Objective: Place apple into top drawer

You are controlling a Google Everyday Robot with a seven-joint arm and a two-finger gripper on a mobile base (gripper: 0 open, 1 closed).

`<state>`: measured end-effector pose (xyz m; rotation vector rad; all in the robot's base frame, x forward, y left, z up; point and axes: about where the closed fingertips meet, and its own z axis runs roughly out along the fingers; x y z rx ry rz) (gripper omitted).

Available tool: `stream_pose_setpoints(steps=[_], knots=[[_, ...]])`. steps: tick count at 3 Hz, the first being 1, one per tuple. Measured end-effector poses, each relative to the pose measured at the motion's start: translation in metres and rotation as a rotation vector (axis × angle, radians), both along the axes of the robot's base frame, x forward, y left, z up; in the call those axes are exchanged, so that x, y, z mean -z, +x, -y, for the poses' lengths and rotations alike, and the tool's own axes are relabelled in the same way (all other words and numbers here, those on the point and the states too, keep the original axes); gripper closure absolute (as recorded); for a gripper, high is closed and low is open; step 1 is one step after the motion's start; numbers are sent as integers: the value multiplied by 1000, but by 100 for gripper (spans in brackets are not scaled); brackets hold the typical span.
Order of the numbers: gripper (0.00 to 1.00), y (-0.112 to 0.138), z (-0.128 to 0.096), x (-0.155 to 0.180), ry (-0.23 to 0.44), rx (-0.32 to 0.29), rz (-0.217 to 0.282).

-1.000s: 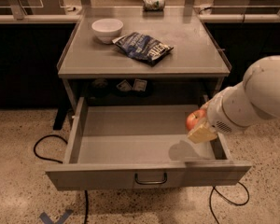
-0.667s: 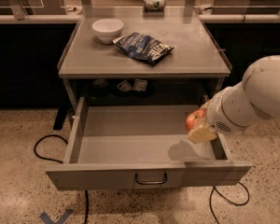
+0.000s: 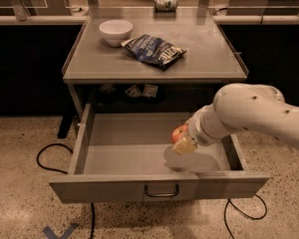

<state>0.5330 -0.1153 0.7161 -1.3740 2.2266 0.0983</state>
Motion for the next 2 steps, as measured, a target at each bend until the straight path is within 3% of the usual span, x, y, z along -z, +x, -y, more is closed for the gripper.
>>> stream_pose_setpoints(steps=[1,2], knots=[[100,32,-29,41,40,6,0],[100,60,-41,72,33,9,11]])
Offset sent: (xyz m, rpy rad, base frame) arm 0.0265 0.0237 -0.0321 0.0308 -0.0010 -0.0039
